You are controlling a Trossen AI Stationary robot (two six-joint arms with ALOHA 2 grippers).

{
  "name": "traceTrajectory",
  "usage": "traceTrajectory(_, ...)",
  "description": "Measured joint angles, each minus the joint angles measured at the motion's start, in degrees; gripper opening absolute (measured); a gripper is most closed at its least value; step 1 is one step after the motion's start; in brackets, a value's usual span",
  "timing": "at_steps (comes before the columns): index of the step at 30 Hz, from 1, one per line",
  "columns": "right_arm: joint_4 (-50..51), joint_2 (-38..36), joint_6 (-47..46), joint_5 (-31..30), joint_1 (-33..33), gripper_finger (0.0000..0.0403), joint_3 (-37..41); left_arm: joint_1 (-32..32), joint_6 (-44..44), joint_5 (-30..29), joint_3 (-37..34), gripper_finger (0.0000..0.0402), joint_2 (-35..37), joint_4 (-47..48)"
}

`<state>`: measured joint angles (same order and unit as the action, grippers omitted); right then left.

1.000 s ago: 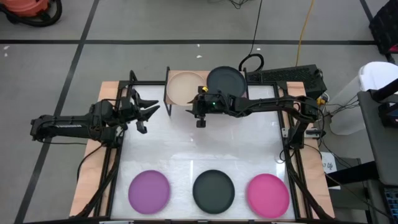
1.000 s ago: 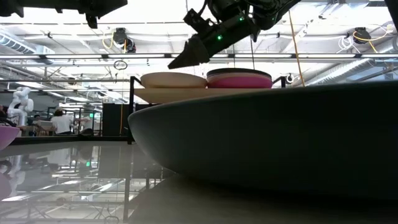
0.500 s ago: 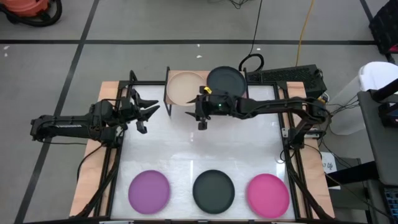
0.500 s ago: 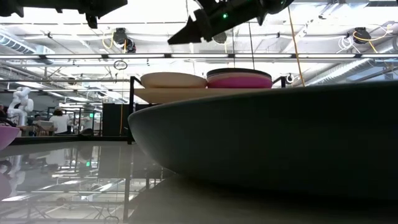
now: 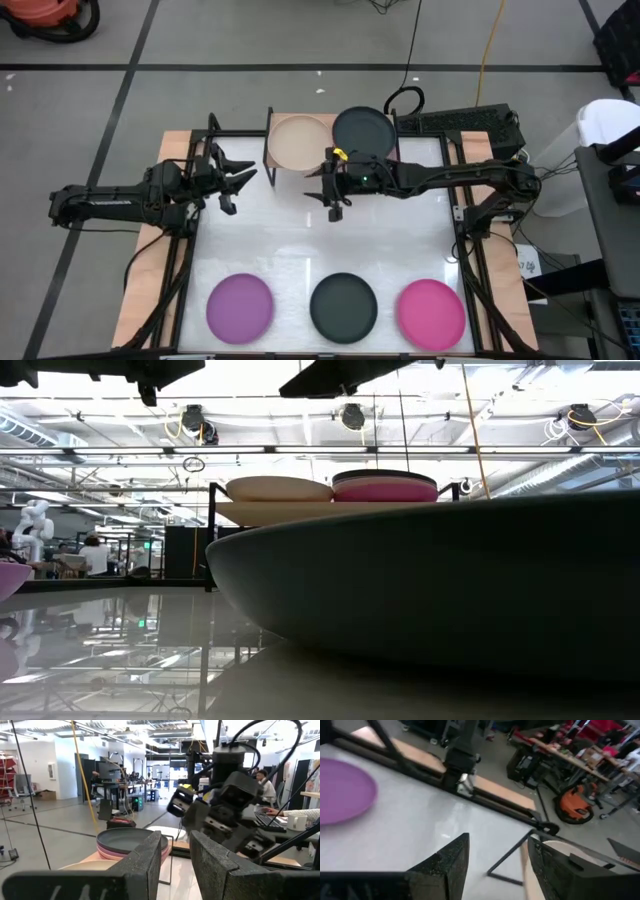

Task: Place and stack plates onto a shelf
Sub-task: Stack the violet plate on top of the gray plate on the shelf

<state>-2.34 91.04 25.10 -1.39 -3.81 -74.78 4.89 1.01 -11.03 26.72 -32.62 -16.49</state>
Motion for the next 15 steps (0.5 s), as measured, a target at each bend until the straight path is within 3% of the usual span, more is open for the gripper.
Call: traceTrajectory(15,16.8,-6.3,-5.7,-0.3,5.2,0.0183,1.2,-0.2,-1.2,0.5,0.0,0.0106,-1.1,1.0)
